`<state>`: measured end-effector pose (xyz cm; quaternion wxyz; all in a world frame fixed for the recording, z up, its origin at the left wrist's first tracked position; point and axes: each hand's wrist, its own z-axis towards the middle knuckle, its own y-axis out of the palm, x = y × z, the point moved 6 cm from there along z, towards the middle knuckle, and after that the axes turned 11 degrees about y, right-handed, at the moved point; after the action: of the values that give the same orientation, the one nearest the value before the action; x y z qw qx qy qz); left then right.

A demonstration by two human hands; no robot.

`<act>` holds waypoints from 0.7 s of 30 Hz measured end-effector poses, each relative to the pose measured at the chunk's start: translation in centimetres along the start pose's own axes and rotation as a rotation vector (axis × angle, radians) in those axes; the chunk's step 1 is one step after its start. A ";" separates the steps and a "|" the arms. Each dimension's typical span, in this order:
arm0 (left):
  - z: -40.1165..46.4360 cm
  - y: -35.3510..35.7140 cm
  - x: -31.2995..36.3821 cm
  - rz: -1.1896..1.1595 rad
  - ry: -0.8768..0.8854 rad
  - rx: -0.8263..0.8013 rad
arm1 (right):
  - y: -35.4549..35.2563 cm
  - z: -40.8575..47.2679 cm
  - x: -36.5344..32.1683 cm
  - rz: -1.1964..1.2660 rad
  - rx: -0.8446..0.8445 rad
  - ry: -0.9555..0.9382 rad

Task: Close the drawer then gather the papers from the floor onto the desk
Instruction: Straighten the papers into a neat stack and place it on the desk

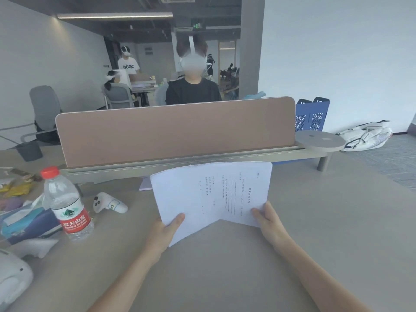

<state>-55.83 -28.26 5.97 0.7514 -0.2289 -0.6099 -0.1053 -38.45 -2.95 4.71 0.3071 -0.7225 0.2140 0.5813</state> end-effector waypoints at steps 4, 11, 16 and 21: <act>0.5 0.1 0.7 -0.086 -0.051 -0.049 | -2.6 0.4 -1.6 0.046 0.098 0.010; -0.7 4.4 2.6 -0.317 -0.095 -0.004 | -1.1 -0.5 -0.7 0.797 0.061 0.231; -2.9 9.0 3.9 -0.331 -0.102 0.105 | 4.3 -3.3 -0.8 0.917 0.091 0.330; -4.2 10.5 5.5 -0.288 -0.002 -0.035 | 2.6 -3.4 -1.3 0.948 0.282 0.307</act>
<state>-46.30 -20.38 8.37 0.7237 -0.1523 -0.6352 -0.2225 -38.04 -7.20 5.90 0.0697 -0.5748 0.6367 0.5093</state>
